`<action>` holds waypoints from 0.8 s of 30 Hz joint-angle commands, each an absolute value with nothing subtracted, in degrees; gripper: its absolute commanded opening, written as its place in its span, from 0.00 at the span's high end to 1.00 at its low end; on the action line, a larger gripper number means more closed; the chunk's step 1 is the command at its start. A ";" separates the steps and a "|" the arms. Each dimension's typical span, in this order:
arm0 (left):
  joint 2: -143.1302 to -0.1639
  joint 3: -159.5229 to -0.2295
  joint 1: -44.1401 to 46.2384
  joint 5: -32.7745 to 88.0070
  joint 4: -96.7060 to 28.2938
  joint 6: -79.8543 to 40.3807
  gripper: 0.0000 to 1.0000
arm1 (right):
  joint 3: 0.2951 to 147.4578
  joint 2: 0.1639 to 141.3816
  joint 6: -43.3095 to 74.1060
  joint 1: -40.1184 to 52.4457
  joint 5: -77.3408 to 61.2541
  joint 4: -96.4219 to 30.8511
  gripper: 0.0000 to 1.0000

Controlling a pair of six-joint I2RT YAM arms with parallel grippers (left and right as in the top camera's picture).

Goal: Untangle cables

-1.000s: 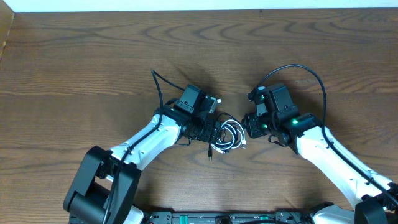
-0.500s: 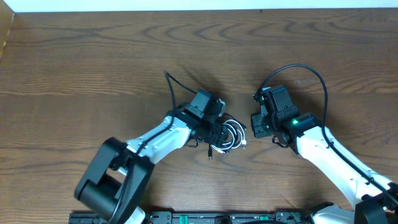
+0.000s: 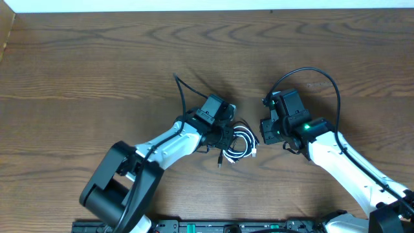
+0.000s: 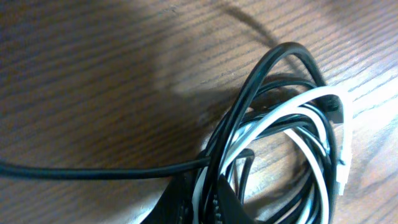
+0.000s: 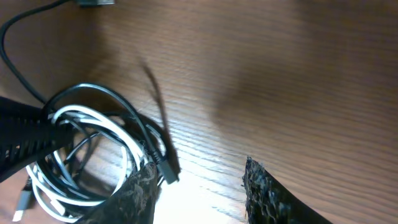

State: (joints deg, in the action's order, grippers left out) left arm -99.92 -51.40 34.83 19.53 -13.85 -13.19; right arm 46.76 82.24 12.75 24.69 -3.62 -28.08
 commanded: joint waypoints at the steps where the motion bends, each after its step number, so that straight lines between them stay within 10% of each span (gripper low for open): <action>1: -95.31 -52.49 33.21 19.00 -14.06 -18.59 0.93 | 46.41 82.52 12.08 24.95 -7.99 -28.10 0.58; 24: -85.93 -52.40 21.45 33.30 -15.57 -32.05 0.93 | 46.41 82.52 25.80 24.97 -29.50 -17.30 0.54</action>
